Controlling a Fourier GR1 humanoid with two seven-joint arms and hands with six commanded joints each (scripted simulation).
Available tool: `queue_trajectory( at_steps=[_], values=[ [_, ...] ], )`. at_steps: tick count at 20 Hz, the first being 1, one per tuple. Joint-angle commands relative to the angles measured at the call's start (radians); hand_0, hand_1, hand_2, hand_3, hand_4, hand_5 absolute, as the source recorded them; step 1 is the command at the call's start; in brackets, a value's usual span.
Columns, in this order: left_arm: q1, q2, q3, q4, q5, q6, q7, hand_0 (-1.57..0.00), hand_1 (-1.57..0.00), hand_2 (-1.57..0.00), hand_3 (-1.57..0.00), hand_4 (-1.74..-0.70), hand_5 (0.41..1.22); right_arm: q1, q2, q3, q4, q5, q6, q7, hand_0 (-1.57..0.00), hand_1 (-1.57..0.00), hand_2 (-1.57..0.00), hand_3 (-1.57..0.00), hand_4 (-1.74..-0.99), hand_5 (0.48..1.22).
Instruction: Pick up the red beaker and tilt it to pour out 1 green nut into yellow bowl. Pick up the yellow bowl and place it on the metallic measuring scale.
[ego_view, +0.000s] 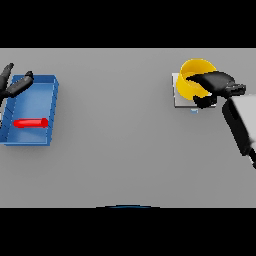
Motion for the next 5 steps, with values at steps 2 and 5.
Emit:
queue_trajectory(
  at_steps=[2, 5],
  values=[
    [-0.010, 0.006, 0.003, -0.001, 0.001, -0.004, 0.005, 0.00, 0.00, 0.00, 0.00, -0.84, 0.755, -0.004, -0.004, 0.005, 0.006, 0.006, 0.012, 0.009, -0.13, -0.12, -0.10, -0.08, -1.409, 0.804],
    [-0.013, 0.010, 0.003, -0.014, 0.000, -0.001, 0.015, 0.00, 0.00, 0.00, 0.00, -0.83, 0.760, -0.003, -0.002, 0.005, -0.008, 0.001, 0.032, 0.026, -0.06, -0.06, -0.05, -0.04, -1.390, 0.779]
  ],
)
